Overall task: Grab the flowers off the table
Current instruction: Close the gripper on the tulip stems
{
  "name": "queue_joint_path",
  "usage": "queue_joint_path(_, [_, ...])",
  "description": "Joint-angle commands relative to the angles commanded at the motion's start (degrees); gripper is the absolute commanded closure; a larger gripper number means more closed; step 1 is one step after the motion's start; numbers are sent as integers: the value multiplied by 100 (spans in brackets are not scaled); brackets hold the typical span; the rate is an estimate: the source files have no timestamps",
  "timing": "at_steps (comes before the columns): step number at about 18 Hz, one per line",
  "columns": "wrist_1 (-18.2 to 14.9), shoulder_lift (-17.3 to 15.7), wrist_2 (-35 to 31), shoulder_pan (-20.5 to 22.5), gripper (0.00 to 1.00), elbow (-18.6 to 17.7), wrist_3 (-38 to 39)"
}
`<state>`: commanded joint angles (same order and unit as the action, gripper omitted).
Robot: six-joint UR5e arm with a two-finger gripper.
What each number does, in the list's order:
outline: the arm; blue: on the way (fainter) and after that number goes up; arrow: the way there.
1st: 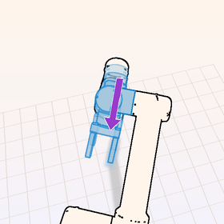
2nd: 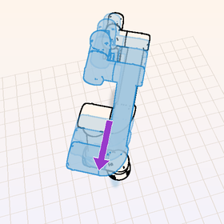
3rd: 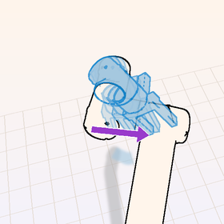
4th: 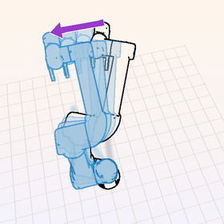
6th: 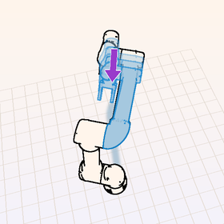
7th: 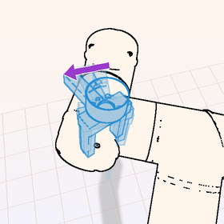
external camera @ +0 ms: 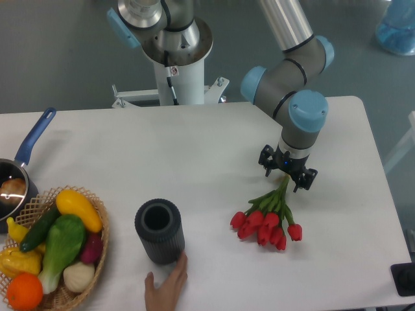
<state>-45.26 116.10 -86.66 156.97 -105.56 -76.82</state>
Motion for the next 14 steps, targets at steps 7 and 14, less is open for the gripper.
queue_joint_path(7, [0,0,-9,-9,39,9,-9])
queue_joint_path(14, [-9,0,-18,-18,66,9,9])
